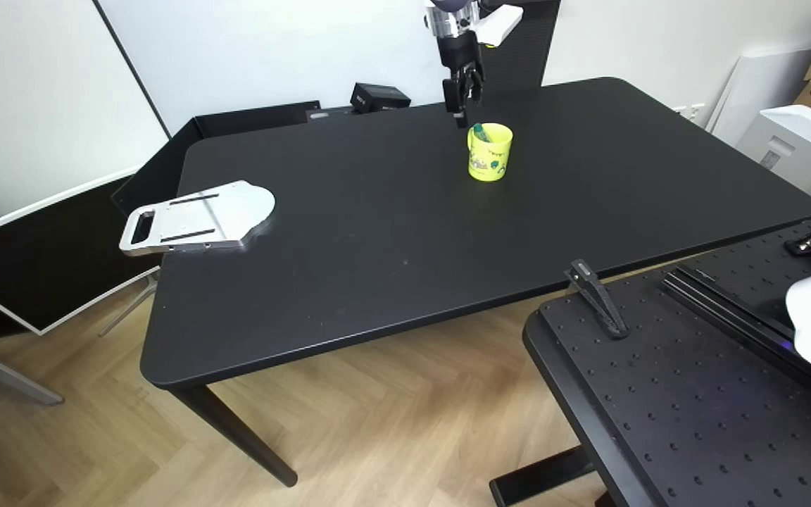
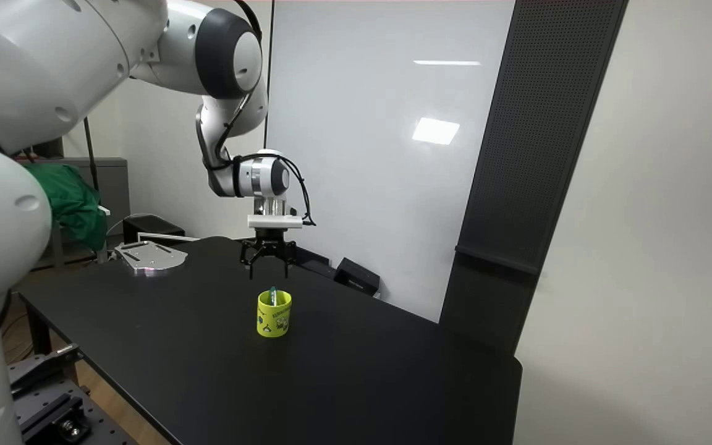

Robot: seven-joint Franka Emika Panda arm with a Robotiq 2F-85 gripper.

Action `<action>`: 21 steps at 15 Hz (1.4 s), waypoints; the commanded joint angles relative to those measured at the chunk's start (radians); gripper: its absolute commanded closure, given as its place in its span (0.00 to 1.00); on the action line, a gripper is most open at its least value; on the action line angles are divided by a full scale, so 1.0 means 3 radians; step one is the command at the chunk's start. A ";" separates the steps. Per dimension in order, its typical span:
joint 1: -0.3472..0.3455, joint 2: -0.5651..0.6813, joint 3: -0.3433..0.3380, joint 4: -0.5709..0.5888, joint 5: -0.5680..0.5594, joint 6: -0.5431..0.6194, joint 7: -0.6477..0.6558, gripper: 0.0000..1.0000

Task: Take the marker out of the mug and put it on the table

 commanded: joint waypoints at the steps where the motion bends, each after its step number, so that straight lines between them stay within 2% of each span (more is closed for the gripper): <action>1: 0.0003 0.0009 0.0001 0.0016 0.0001 -0.0010 0.0001 0.00; 14: -0.0004 0.0112 -0.0015 0.0045 -0.0003 -0.0007 0.0002 0.00; 15: -0.0009 0.0122 -0.0012 0.0046 0.0002 0.0005 0.0000 0.25; 16: -0.0005 0.0131 -0.0016 0.0050 -0.0003 0.0004 0.0004 0.25; 17: -0.0002 0.0137 -0.0018 0.0056 -0.0004 0.0000 0.0009 0.31; 21: 0.0008 0.0154 -0.0026 0.0081 -0.0008 -0.0024 0.0021 0.61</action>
